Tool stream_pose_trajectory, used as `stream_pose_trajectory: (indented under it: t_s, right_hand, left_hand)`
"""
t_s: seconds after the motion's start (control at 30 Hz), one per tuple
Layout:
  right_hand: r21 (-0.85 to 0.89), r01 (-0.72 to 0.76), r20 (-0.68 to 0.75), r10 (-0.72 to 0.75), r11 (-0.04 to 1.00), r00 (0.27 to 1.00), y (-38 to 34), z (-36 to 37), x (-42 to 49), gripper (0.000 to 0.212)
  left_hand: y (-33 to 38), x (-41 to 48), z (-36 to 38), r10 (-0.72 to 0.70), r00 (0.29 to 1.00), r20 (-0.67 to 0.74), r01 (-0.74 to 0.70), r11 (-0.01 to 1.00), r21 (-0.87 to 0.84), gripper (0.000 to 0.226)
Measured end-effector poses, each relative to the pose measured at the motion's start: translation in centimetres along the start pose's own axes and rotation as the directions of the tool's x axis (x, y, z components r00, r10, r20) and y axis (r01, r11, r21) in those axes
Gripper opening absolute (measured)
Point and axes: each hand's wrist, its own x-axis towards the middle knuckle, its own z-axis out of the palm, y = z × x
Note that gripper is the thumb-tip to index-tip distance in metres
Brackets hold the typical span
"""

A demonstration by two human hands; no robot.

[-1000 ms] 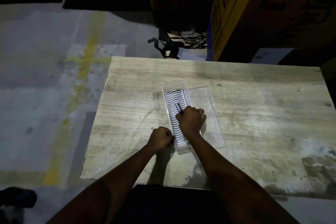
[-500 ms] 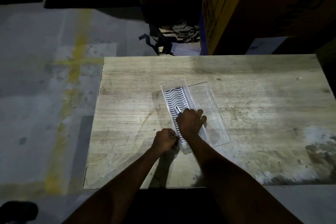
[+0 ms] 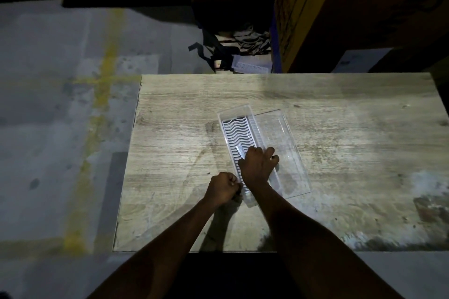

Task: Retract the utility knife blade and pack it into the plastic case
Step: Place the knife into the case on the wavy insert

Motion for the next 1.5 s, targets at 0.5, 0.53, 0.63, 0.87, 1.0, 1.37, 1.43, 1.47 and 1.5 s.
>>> stream_pose_trajectory:
  t_s: [0.5,0.53,0.63,0.87,1.0,1.37,1.43,1.47,1.5]
  right_hand:
    - [0.695,0.035,-0.163,0.110,0.719,0.981,11.3,-4.7,2.8,0.007]
    - [0.685,-0.008,-0.118,0.122,0.729,0.985,12.8,-4.5,3.1,0.008]
    - [0.623,-0.153,0.062,0.146,0.767,0.987,16.8,-3.8,3.4,0.015]
    - [0.465,-0.230,0.277,0.106,0.855,0.955,21.4,-2.9,1.9,0.030]
    - [0.354,-0.177,0.379,0.031,0.918,0.925,22.3,-2.1,1.1,0.032]
    - [0.331,-0.101,0.316,-0.010,0.938,0.949,21.6,-1.3,0.3,0.021]
    - [0.434,-0.131,0.281,0.004,0.891,0.960,21.4,-1.6,0.6,0.018]
    - [0.500,-0.167,0.267,0.032,0.850,0.963,21.2,-1.9,0.8,0.017]
    - [0.558,-0.208,0.251,0.075,0.803,0.965,20.8,-2.4,1.1,0.017]
  left_hand:
    - [0.1,-0.8,0.9,-0.115,0.993,-0.025,0.107,0.968,-0.228,0.017]
    - [0.0,-1.0,1.1,-0.139,0.990,-0.028,0.124,0.946,-0.299,0.020]
    - [0.0,-1.6,1.7,-0.187,0.981,-0.052,0.150,0.898,-0.413,0.023]
    - [1.2,-3.0,2.9,-0.228,0.961,-0.156,0.137,0.884,-0.446,0.019]
    - [1.5,-3.5,3.3,-0.234,0.951,-0.201,0.132,0.899,-0.418,0.016]
    - [2.2,-5.1,3.8,-0.213,0.961,-0.179,0.125,0.904,-0.408,0.044]
    - [2.2,-5.2,3.8,-0.202,0.962,-0.184,0.111,0.905,-0.411,0.044]
    - [2.3,-5.3,3.7,-0.197,0.963,-0.184,0.108,0.907,-0.406,0.044]
    - [2.3,-5.2,3.6,-0.193,0.964,-0.182,0.106,0.908,-0.405,0.044]
